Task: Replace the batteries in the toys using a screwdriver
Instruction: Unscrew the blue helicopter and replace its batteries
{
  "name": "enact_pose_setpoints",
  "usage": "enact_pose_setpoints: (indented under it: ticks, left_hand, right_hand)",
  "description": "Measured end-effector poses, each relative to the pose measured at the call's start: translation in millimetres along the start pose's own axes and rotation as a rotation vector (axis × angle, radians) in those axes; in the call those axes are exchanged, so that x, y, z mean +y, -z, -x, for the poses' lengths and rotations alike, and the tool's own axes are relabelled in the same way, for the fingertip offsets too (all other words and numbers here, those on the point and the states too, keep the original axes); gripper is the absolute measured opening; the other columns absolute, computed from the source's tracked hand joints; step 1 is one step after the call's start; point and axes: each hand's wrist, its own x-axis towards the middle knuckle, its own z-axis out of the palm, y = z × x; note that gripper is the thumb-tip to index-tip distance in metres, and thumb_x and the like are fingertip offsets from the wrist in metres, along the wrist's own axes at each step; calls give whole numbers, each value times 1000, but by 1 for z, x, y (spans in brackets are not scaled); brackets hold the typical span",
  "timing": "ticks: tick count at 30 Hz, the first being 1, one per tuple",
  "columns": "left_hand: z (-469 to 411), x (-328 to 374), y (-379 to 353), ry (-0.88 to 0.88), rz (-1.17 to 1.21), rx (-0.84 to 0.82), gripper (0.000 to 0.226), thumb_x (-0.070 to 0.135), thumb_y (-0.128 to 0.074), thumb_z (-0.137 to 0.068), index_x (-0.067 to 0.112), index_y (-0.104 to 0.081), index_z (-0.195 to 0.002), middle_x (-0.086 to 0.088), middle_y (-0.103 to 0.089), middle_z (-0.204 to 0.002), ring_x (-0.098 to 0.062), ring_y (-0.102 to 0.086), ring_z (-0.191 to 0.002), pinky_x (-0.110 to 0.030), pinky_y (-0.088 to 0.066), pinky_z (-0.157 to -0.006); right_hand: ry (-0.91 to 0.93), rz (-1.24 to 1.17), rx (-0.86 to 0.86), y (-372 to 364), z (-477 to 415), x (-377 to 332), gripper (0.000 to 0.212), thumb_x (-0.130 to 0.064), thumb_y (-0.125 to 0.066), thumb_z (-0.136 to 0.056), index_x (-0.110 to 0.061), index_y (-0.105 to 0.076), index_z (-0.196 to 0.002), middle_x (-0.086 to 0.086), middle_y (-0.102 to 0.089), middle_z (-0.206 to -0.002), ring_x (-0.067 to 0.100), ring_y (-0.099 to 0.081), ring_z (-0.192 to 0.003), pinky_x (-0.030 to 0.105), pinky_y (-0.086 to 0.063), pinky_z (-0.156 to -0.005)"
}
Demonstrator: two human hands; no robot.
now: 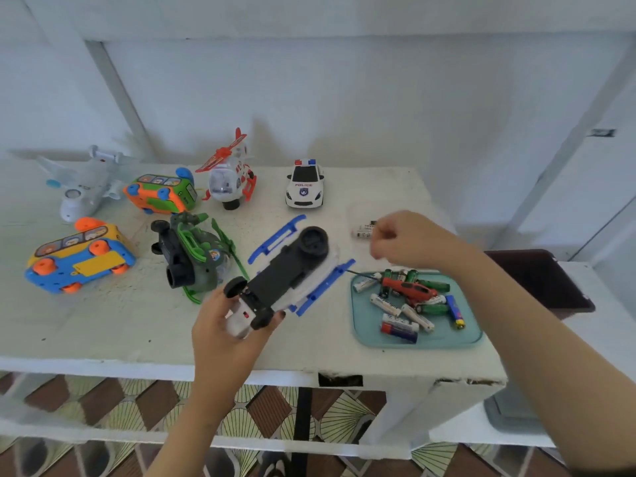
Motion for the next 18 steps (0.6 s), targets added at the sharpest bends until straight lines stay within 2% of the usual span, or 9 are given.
enact_pose_setpoints:
  ticks: [1, 3, 6, 8, 10, 12, 14, 16, 18]
  left_hand:
    - [-1, -4, -3, -14, -34, 31, 31, 51, -72, -65, 39, -56, -89, 2, -53, -90, -1, -48, -82, -23, -51, -57]
    - [-3, -9, -9, -62, -106, 76, 32, 51, -72, -67, 35, -50, -84, 14, -49, -84, 1, -46, -78, -22, -44, -56]
    - [-5, -11, -16, -127, -146, 86, 38, 47, -81, -72, 29, -49, -84, 28, -47, -82, 1, -45, -77, -26, -41, -58]
    - [-6, -15, -19, -158, -149, 77, 37, 48, -74, -73, 24, -51, -87, 29, -47, -83, -1, -45, -77, -34, -45, -59]
    - [-7, -17, -21, -187, -172, 78, 35, 43, -76, -72, 25, -50, -87, 30, -46, -83, -1, -44, -76, -34, -46, -58]
    - [-10, -19, -24, -221, -222, 86, 38, 28, -85, -69, 21, -52, -87, 26, -47, -82, -1, -41, -74, -20, -45, -63]
    - [-14, -21, -25, -261, -292, 95, 37, 20, -88, -65, 8, -61, -88, 16, -51, -86, 0, -41, -76, -3, -37, -70]
    - [-19, -22, -25, -298, -324, 82, 42, 22, -84, -63, -2, -66, -92, 2, -55, -93, 7, -45, -84, 2, -33, -80]
    - [-22, -22, -24, -308, -316, 77, 46, 24, -82, -62, -4, -68, -96, -3, -55, -102, 17, -45, -99, 1, -32, -88]
  right_hand:
    - [-45, 170, -66, -5, 6, 5, 9, -17, -54, -85, -18, -62, -84, -1, -64, -90, 18, -60, -86, 33, -47, -81]
    - [-119, 401, -140, -16, 18, 14, 14, -16, -56, -85, -13, -60, -98, 2, -62, -98, 19, -57, -89, 29, -46, -71]
    - [-125, 518, 25, -29, 29, 23, 15, -15, -59, -84, -14, -52, -97, 3, -57, -94, 19, -55, -85, 27, -39, -60]
    - [-119, 563, 105, -32, 32, 28, 13, -14, -58, -85, -16, -47, -92, 1, -55, -88, 19, -54, -81, 26, -35, -57]
    - [-113, 598, 148, -34, 33, 32, 11, -15, -56, -87, -17, -46, -83, -1, -51, -79, 17, -51, -75, 24, -30, -52]
    - [-110, 593, 148, -32, 35, 35, 15, -17, -54, -90, -19, -45, -79, -5, -44, -72, 16, -48, -73, 23, -27, -51]
    - [-112, 522, 120, -26, 37, 32, 13, -20, -53, -92, -19, -44, -84, -5, -43, -73, 16, -47, -74, 23, -26, -50]
    - [-99, 443, 131, -20, 40, 26, 11, -20, -52, -92, -17, -42, -88, -3, -50, -78, 17, -47, -76, 26, -34, -55]
    - [-37, 351, 249, -17, 41, 21, 13, -22, -53, -92, -17, -41, -93, -4, -52, -77, 18, -47, -76, 33, -42, -69]
